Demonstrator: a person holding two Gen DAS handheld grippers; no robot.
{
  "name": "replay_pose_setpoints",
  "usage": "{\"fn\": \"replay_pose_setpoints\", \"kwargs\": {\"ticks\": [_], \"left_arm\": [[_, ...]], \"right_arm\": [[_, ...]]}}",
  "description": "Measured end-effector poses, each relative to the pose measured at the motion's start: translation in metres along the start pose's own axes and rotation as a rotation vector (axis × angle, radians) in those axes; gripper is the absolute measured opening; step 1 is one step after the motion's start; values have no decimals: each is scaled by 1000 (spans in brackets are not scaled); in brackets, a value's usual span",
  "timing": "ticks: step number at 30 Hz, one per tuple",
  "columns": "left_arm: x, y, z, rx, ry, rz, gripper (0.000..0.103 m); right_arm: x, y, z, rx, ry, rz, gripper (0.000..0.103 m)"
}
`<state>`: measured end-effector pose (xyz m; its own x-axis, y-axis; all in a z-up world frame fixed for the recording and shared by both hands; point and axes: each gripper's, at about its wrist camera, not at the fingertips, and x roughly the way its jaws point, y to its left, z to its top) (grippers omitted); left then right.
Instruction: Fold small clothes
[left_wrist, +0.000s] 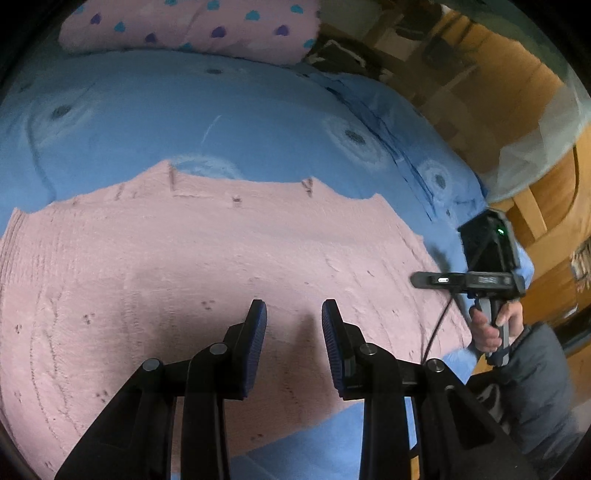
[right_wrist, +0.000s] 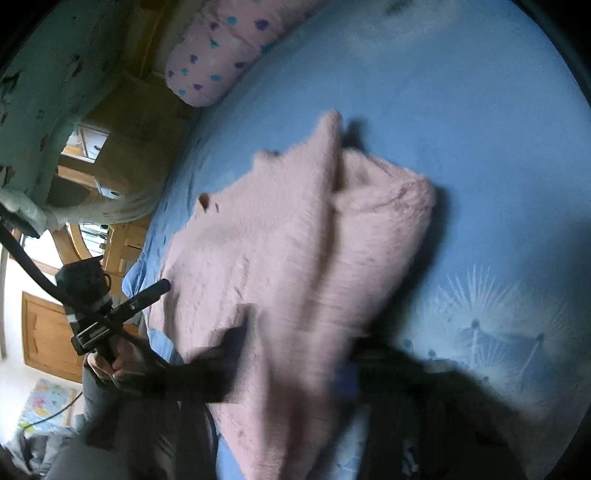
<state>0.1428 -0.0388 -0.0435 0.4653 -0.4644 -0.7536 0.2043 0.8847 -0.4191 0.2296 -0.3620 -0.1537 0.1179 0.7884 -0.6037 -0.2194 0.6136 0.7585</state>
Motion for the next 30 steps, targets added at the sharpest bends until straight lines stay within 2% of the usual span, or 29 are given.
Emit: {"fn": "replay_pose_setpoints", "kwargs": {"ticks": [5, 8, 10, 11, 13, 15, 18, 19, 23, 26, 30], "left_arm": [[13, -7, -5, 15, 11, 65, 22], [23, -3, -9, 6, 40, 67, 20], [22, -2, -10, 6, 28, 80, 10], [18, -2, -10, -3, 6, 74, 0], [12, -5, -11, -5, -24, 32, 0], [15, -10, -14, 22, -42, 92, 0], [36, -1, -19, -6, 11, 93, 0], [38, 1, -19, -10, 5, 91, 0], [25, 3, -21, -14, -9, 41, 0], [7, 12, -22, -48, -11, -35, 0], [-32, 30, -15, -69, -74, -29, 0]], "right_arm": [[0, 7, -2, -28, -24, -11, 20], [-3, 20, -2, -58, -53, -11, 19], [-9, 31, -2, -75, -74, 2, 19], [-13, 39, -2, -89, -88, 9, 19], [-18, 50, -1, -103, -106, 7, 19], [-23, 61, 1, -107, -125, 21, 19], [-26, 77, 4, -105, -135, 46, 19], [-27, 83, 6, -106, -135, 49, 19], [-30, 109, 9, -116, -144, 68, 19], [-29, 129, 11, -103, -153, 80, 19], [-24, 158, 16, -108, -148, 64, 19]]}}
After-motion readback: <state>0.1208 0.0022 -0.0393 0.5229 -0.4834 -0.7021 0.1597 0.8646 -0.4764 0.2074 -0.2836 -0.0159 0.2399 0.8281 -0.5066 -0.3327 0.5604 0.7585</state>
